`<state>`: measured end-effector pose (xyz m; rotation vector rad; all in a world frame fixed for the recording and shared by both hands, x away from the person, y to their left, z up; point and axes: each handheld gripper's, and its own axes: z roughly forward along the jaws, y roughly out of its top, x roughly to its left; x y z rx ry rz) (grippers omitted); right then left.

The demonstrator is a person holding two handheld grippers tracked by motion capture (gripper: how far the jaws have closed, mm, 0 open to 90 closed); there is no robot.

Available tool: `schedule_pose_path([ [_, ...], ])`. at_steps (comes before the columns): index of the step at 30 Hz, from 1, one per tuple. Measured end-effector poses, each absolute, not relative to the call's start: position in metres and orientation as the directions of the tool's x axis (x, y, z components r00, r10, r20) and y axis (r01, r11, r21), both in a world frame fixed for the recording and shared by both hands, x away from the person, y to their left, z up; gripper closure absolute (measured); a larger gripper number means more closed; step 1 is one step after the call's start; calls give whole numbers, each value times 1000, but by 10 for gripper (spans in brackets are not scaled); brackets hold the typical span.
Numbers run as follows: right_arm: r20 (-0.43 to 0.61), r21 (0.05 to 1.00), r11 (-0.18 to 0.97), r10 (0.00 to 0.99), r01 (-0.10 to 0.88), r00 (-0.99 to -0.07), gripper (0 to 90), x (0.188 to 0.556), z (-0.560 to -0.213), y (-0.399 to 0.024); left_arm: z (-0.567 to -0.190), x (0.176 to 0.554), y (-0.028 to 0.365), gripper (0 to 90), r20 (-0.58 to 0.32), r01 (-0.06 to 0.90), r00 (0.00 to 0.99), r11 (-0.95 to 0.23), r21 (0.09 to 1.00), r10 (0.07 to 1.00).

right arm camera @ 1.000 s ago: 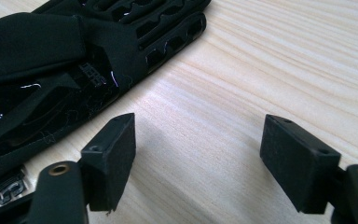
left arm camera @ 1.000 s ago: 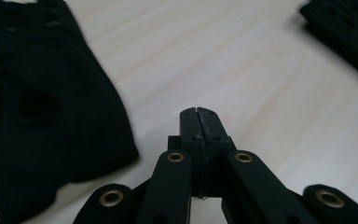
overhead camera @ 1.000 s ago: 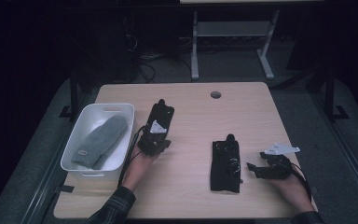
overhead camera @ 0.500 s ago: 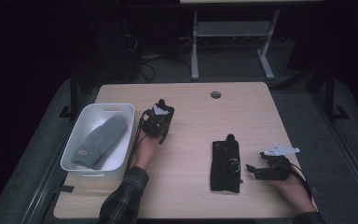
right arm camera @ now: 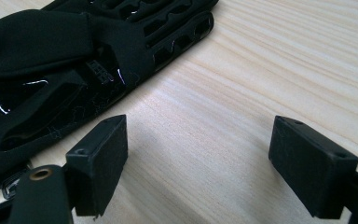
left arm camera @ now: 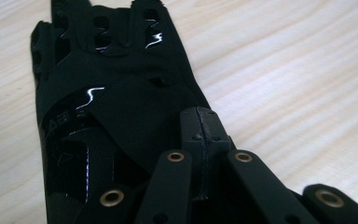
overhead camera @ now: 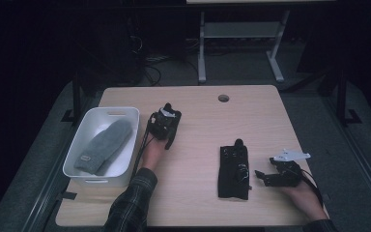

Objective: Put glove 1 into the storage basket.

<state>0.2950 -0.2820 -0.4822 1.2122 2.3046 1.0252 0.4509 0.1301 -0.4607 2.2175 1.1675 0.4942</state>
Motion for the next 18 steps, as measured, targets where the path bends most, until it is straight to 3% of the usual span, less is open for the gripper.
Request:
schedule_pose_path([
  [18, 29, 731, 376, 817, 569, -576, 194, 295, -482, -282, -463, 397, 90, 895, -63, 571, 689, -486, 662, 722],
])
